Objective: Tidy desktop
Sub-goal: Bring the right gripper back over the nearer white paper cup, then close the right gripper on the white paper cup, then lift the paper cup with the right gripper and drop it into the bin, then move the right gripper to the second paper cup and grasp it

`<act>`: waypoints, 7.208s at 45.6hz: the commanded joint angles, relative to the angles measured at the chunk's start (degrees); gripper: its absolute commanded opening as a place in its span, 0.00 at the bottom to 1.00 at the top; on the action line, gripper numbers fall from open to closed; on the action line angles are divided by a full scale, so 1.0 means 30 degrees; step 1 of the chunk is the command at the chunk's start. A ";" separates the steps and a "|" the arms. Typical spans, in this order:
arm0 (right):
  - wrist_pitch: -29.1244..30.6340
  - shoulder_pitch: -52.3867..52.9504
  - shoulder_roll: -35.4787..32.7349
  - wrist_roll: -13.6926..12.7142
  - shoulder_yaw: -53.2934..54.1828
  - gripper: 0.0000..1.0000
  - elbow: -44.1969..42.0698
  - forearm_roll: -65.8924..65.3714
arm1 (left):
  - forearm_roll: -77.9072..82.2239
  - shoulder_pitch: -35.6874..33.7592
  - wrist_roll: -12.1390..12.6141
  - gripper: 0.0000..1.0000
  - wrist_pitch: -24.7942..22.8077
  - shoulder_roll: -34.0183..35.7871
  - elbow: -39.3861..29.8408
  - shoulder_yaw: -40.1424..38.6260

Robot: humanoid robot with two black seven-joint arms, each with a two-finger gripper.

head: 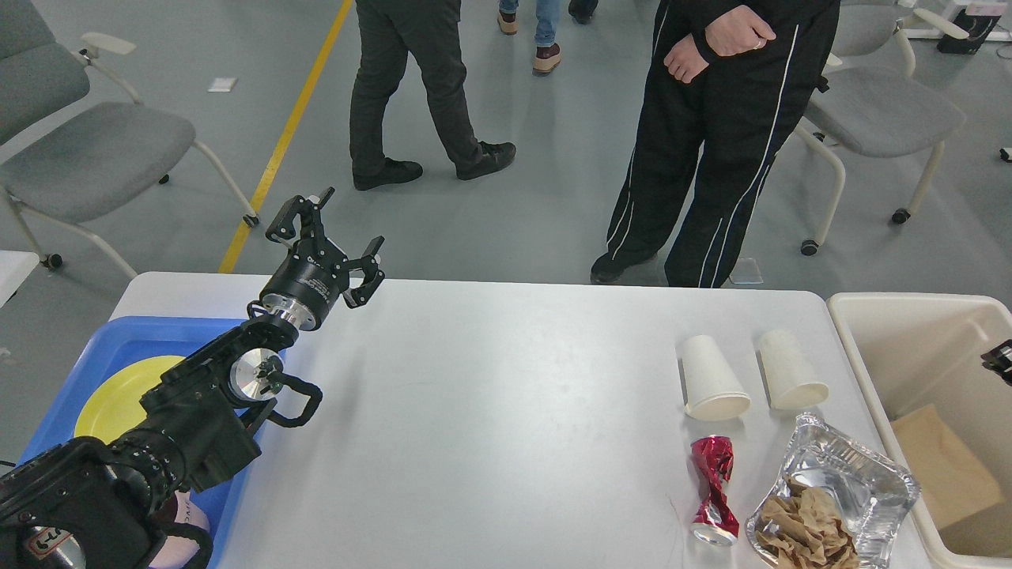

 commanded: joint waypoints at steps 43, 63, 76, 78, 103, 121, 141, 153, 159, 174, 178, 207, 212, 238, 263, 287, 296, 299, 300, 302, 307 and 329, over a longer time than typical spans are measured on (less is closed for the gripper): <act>1.5863 2.1058 1.0965 -0.0031 -1.2148 1.00 0.8348 -0.0289 | -0.0006 0.0008 0.0000 0.96 -0.0002 0.0000 0.0002 0.0000; 1.3000 2.0248 1.1609 -0.0119 -1.1328 1.00 1.0167 -0.0435 | -0.0006 0.0008 0.0000 0.96 -0.0002 0.0000 -0.0027 0.0000; 0.3330 1.3509 1.3131 -0.0324 -1.1591 1.00 1.0109 -0.1896 | 0.0023 0.0008 0.0000 0.96 -0.0002 0.0000 0.0002 0.0000; 0.2509 1.2805 1.3396 -0.0324 -1.1562 1.00 0.9934 -0.2774 | 0.0023 0.0008 0.0000 0.96 -0.0002 0.0000 0.0002 0.0000; 0.0366 0.7032 1.3543 -0.0880 -1.2060 1.00 0.5453 -0.5591 | -0.0006 0.0008 0.0000 0.96 -0.0032 0.0000 0.0002 0.0000; -0.0718 0.5829 1.3426 -0.0910 -1.1884 0.54 0.4659 -0.5533 | -0.0006 0.0008 0.0000 0.96 -0.0032 0.0000 0.0002 0.0000; -0.0484 0.9048 1.2080 -0.0764 -1.0714 0.00 0.7234 -0.5504 | -0.0006 0.0008 0.0000 0.96 -0.0032 0.0000 0.0002 0.0000; -0.0367 1.5022 0.8946 -0.0558 -0.9014 0.00 1.1863 -0.5562 | -0.0006 0.0008 0.0000 0.96 -0.0032 0.0000 0.0002 0.0000; 0.0598 1.8861 0.6720 -0.0500 -0.8340 0.00 1.3827 -0.5562 | -0.0006 0.0008 0.0000 0.96 -0.0031 0.0000 0.0002 0.0000; 0.5903 2.3173 0.2880 -0.0529 -0.6464 0.00 1.4152 -0.5562 | 0.0023 0.0008 0.0000 0.96 -0.0032 0.0000 0.0002 0.0000; 0.5874 2.2822 0.2354 -0.0558 -0.6493 0.00 1.3889 -0.5620 | 0.0023 0.0008 0.0000 0.96 -0.0032 0.0000 0.0002 0.0000; 0.0134 0.5571 -0.0022 -0.0734 -0.5558 0.47 0.3404 -0.5181 | -0.0006 0.0008 0.0000 0.96 -0.0032 0.0000 0.0002 0.0000; -0.0833 0.2728 0.0067 -0.0734 -0.3948 0.85 0.1821 -0.5210 | 0.0023 0.0008 0.0000 0.96 -0.0032 0.0000 0.0002 0.0000; -0.0923 0.0819 0.1033 -0.0734 -0.2187 1.00 0.1144 -0.5211 | -0.0006 0.0008 0.0000 0.96 -0.0032 0.0000 0.0002 0.0000; 0.7330 1.3735 0.3522 -0.0734 -0.8309 1.00 0.7031 -0.5211 | -0.0006 0.0008 0.0000 0.96 -0.0032 0.0000 0.0002 0.0000; 1.3521 2.3728 0.6950 -0.0734 -0.8720 1.00 1.2892 -0.5181 | -0.0006 0.0008 0.0000 0.96 -0.0032 0.0000 0.0002 0.0000; 1.1942 2.0689 0.7098 -0.0851 -0.8661 1.00 1.1927 -0.5649 | 0.0023 0.0008 0.0000 0.96 -0.0032 0.0000 0.0002 0.0000; 1.0421 1.8551 0.7127 -0.0880 -0.8691 1.00 1.1108 -0.6146 | -0.0006 0.0008 0.0000 0.96 -0.0032 0.0000 0.0002 0.0000; 0.9777 1.7761 0.7127 -0.0938 -0.8720 1.00 1.0786 -0.6380 | 0.0023 0.0008 0.0000 0.96 -0.0032 0.0000 0.0002 0.0000; 0.8459 1.6091 0.7127 -0.1143 -0.8720 1.00 1.0141 -0.6674 | -0.0006 0.0008 0.0000 0.96 -0.0032 0.0000 0.0002 0.0000; 0.4563 1.2807 0.7127 -0.1437 -0.8545 1.00 0.9026 -0.6675 | 0.0023 0.0008 0.0000 0.96 -0.0032 0.0000 0.0002 0.0000; -0.2299 0.4952 0.8006 -0.1349 -0.8749 1.00 0.3694 -0.7847 | -0.0006 0.0008 0.0000 0.96 -0.0032 0.0000 0.0002 0.0000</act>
